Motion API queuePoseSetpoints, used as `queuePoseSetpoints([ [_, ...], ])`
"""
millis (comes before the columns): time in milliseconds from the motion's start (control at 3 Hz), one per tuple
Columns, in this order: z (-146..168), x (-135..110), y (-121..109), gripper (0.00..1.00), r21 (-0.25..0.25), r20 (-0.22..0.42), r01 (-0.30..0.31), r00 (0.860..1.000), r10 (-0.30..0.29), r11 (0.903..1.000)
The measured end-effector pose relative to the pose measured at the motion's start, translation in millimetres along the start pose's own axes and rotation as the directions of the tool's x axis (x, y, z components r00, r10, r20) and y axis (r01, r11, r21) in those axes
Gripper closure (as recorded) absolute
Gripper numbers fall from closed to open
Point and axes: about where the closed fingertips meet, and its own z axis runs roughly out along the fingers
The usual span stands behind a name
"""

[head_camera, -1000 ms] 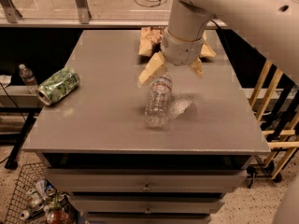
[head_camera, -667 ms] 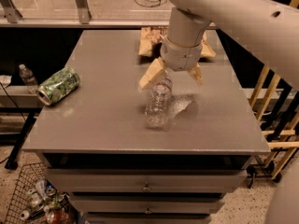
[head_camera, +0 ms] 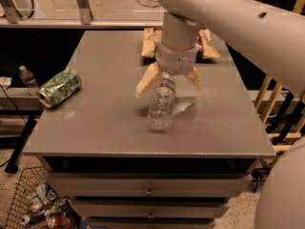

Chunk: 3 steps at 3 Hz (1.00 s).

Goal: Place water bottle upright

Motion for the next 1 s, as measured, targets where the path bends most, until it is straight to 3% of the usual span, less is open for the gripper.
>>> queuePoseSetpoints([
  [1000,8,-13,28,0.00,0.004,-0.022,0.037,0.999,-0.037,0.9993],
])
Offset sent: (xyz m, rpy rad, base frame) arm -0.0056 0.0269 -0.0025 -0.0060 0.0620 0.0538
